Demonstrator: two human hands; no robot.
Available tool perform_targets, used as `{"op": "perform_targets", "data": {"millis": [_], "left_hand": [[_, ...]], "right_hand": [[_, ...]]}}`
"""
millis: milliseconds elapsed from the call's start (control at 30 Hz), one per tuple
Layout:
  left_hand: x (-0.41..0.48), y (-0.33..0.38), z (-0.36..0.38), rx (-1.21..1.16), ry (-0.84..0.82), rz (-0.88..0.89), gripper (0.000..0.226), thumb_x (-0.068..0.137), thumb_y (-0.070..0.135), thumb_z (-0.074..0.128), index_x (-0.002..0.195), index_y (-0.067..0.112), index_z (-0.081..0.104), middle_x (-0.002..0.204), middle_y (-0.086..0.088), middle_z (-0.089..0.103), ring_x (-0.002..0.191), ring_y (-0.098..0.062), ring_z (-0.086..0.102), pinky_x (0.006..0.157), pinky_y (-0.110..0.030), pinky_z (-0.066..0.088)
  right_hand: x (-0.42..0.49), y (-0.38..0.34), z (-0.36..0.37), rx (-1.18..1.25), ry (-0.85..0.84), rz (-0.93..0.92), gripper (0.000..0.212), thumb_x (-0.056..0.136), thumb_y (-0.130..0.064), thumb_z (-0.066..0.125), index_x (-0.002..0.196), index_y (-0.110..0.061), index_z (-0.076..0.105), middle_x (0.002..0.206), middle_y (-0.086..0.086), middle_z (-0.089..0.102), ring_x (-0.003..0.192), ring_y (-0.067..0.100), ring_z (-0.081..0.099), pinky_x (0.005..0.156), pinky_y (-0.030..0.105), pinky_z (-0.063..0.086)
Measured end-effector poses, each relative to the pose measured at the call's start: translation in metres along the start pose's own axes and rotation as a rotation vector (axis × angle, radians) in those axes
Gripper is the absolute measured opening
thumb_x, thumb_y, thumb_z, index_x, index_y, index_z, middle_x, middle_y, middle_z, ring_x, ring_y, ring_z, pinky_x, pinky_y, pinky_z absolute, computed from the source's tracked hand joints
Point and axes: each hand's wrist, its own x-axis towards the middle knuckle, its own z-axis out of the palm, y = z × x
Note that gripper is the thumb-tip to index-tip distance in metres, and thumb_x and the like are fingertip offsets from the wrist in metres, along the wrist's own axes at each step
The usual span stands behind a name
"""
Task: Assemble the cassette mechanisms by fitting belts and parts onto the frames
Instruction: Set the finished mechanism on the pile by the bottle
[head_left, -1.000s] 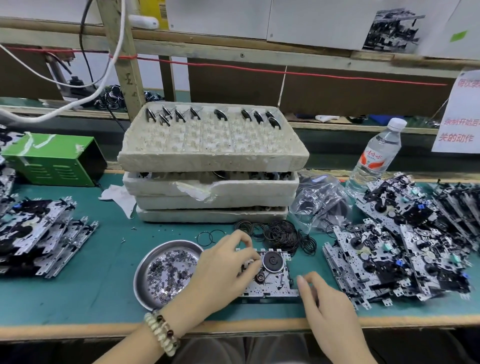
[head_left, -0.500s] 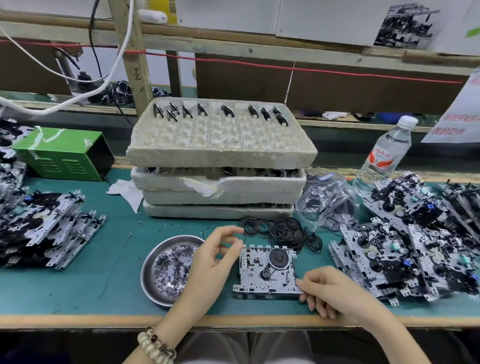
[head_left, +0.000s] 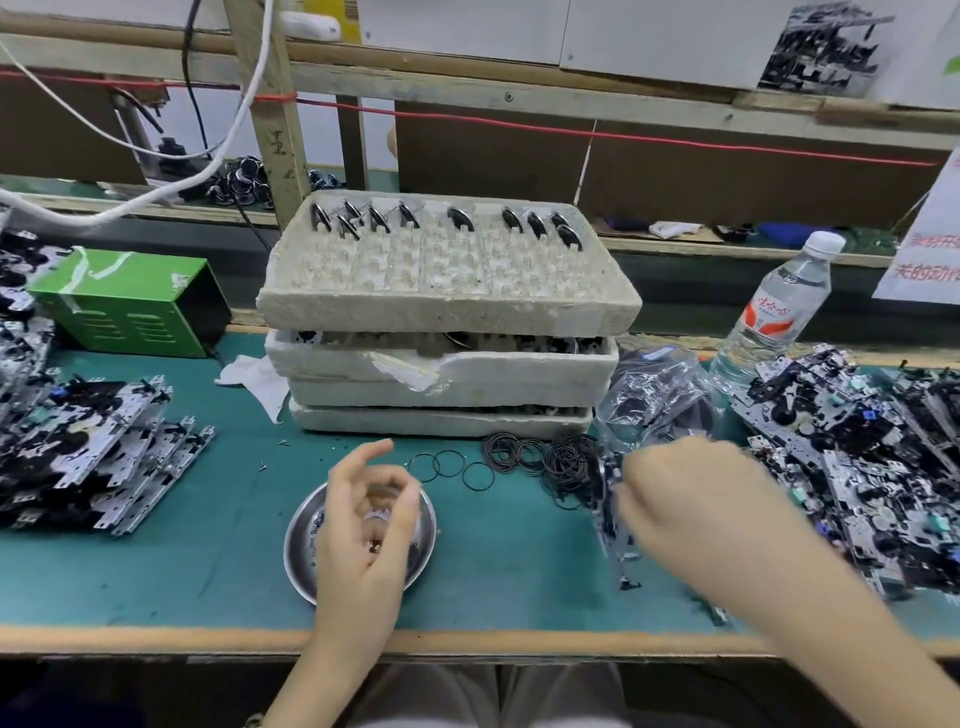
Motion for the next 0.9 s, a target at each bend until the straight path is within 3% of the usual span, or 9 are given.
{"op": "perform_targets", "data": {"millis": [100,200,267,333,467,567,667,767,900], "left_hand": [[0.005,-0.002,-0.012,0.091,0.085,0.036,0.033,0.092,0.034,0.059,0.117,0.054,0.05,0.101,0.015,0.066,0.087,-0.002,0.063,0.073,-0.011,0.047],[0.007,-0.002,-0.023,0.109,0.134,0.045,0.034,0.094,0.024,0.058,0.116,0.049,0.053,0.099,0.015,0.065,0.082,0.001,0.062,0.069,-0.008,0.046],[0.006,-0.002,-0.03,0.136,0.147,0.056,0.034,0.094,0.022,0.058,0.115,0.049,0.053,0.098,0.016,0.065,0.078,0.002,0.06,0.066,-0.009,0.046],[0.002,-0.004,-0.037,0.168,0.151,0.061,0.036,0.094,0.022,0.057,0.116,0.05,0.053,0.098,0.016,0.064,0.076,0.002,0.06,0.063,-0.009,0.046],[-0.007,-0.009,-0.052,0.218,0.185,0.038,0.03,0.094,0.035,0.056,0.118,0.053,0.052,0.1,0.014,0.064,0.087,-0.004,0.061,0.07,-0.008,0.046],[-0.013,-0.012,-0.056,0.237,0.2,0.037,0.028,0.093,0.041,0.054,0.118,0.051,0.053,0.099,0.014,0.064,0.089,-0.003,0.061,0.073,-0.006,0.046],[-0.019,-0.014,-0.054,0.235,0.173,0.026,0.027,0.092,0.041,0.053,0.118,0.05,0.053,0.099,0.014,0.065,0.087,-0.004,0.06,0.072,-0.006,0.046],[-0.023,-0.015,-0.054,0.244,0.154,0.021,0.025,0.092,0.043,0.053,0.116,0.051,0.053,0.099,0.012,0.065,0.086,-0.005,0.06,0.07,-0.006,0.045],[-0.024,-0.015,-0.054,0.254,0.149,0.015,0.024,0.092,0.044,0.053,0.116,0.052,0.054,0.1,0.013,0.065,0.087,-0.004,0.06,0.07,-0.007,0.045]], "right_hand": [[-0.001,-0.063,0.01,-0.035,-0.189,-0.129,0.005,0.079,-0.011,0.066,0.08,-0.01,0.062,0.094,0.015,0.068,0.088,0.03,0.068,0.063,0.031,0.036],[-0.017,-0.1,0.049,-0.165,-0.127,-0.285,0.042,0.038,-0.011,0.078,0.037,-0.003,0.037,0.042,0.007,0.05,0.037,0.022,0.05,0.04,0.024,0.031],[-0.023,-0.117,0.082,-0.401,-0.153,-0.286,0.021,0.062,0.006,0.042,0.046,-0.007,0.043,0.046,0.005,0.044,0.039,0.018,0.041,0.04,0.024,0.028],[-0.021,-0.127,0.108,-0.424,-0.133,-0.473,0.051,0.061,0.019,0.011,0.068,-0.004,0.055,0.058,0.012,0.047,0.047,0.02,0.04,0.043,0.027,0.026],[-0.006,-0.124,0.09,-0.237,0.021,-0.388,0.009,0.061,-0.011,0.062,0.057,-0.016,0.057,0.052,0.002,0.048,0.047,0.018,0.043,0.047,0.028,0.024],[0.011,-0.125,0.078,-0.073,0.089,-0.378,0.023,0.051,-0.025,0.082,0.057,-0.021,0.06,0.057,-0.002,0.053,0.053,0.017,0.049,0.047,0.027,0.026],[0.027,-0.134,0.068,-0.031,0.076,-0.343,0.021,0.051,-0.027,0.084,0.058,-0.024,0.064,0.072,-0.003,0.056,0.073,0.019,0.055,0.053,0.029,0.034],[0.038,-0.144,0.075,0.016,0.012,-0.348,0.009,0.08,-0.014,0.068,0.077,-0.018,0.061,0.105,0.007,0.048,0.105,0.03,0.041,0.073,0.038,0.029],[0.04,-0.156,0.079,0.004,-0.001,-0.4,0.007,0.086,-0.012,0.064,0.093,-0.014,0.066,0.112,0.012,0.051,0.111,0.032,0.035,0.081,0.042,0.029]]}}
